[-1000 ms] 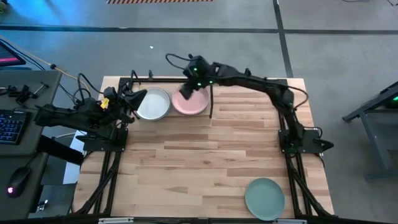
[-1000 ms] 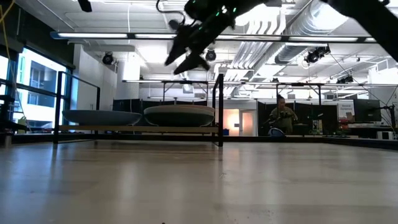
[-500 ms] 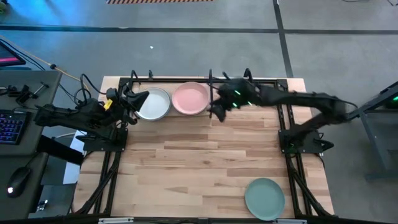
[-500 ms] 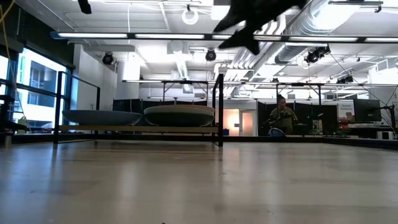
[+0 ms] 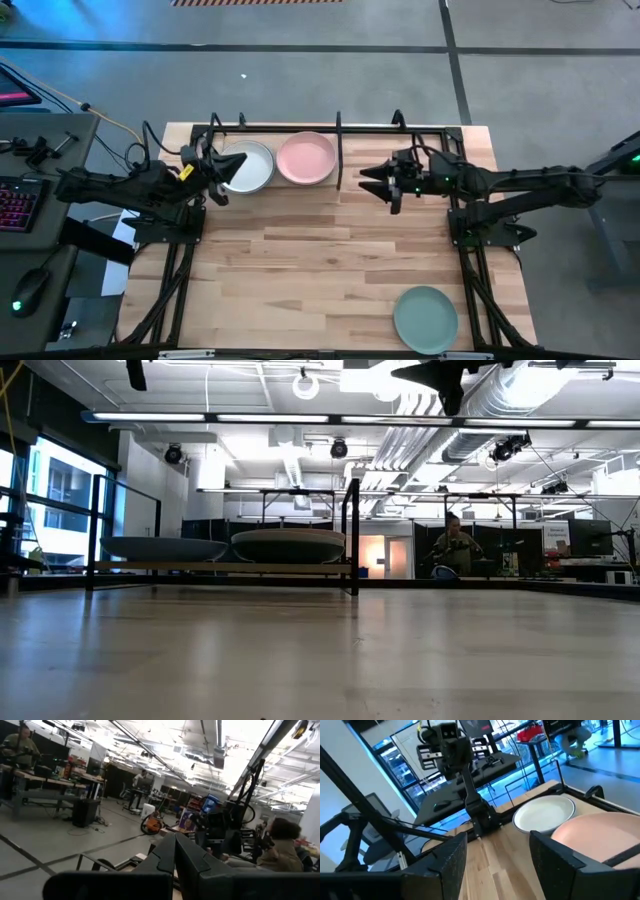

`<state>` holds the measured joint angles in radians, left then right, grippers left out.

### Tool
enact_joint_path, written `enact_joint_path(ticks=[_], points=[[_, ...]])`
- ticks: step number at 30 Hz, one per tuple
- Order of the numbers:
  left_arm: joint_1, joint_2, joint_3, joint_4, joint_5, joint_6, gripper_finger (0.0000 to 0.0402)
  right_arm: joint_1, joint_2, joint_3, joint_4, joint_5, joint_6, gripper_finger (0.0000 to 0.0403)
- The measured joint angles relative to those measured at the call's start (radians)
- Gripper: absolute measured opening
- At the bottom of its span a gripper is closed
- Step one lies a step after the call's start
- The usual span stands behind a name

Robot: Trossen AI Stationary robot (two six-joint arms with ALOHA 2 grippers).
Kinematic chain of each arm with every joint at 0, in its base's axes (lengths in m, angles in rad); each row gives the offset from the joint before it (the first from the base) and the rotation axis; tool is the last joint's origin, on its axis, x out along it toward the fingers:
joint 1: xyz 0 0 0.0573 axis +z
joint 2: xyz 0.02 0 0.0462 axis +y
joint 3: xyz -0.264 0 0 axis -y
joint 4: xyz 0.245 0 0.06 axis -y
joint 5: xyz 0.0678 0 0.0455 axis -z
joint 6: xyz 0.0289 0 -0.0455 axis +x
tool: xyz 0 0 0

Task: Place and stack plates onto a shelf
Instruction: Stack the light green plate on top of the white plate

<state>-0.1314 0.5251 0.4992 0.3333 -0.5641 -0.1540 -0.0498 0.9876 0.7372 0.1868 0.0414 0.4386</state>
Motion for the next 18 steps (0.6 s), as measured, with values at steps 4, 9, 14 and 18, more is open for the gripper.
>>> enact_joint_path(ticks=[4, 9, 14, 18], points=[[0.0, 0.0, 0.0, 0.0, -0.021, -0.018, 0.0, -0.002, -0.001, 0.0, 0.013, 0.0, 0.0, 0.0197], [0.0, 0.0, 0.0, 0.0, -0.022, -0.036, 0.0, 0.005, 0.006, 0.002, -0.083, -0.063, 0.139, 0.0197], [0.0, 0.0, 0.0, -0.001, -0.027, -0.035, 0.0, 0.098, 0.03, 0.002, -0.455, -0.275, 0.401, 0.0197], [0.001, 0.0, 0.0, -0.013, -0.029, -0.028, 0.0, 0.278, 0.059, 0.0, -0.757, -0.358, 0.591, 0.0197]])
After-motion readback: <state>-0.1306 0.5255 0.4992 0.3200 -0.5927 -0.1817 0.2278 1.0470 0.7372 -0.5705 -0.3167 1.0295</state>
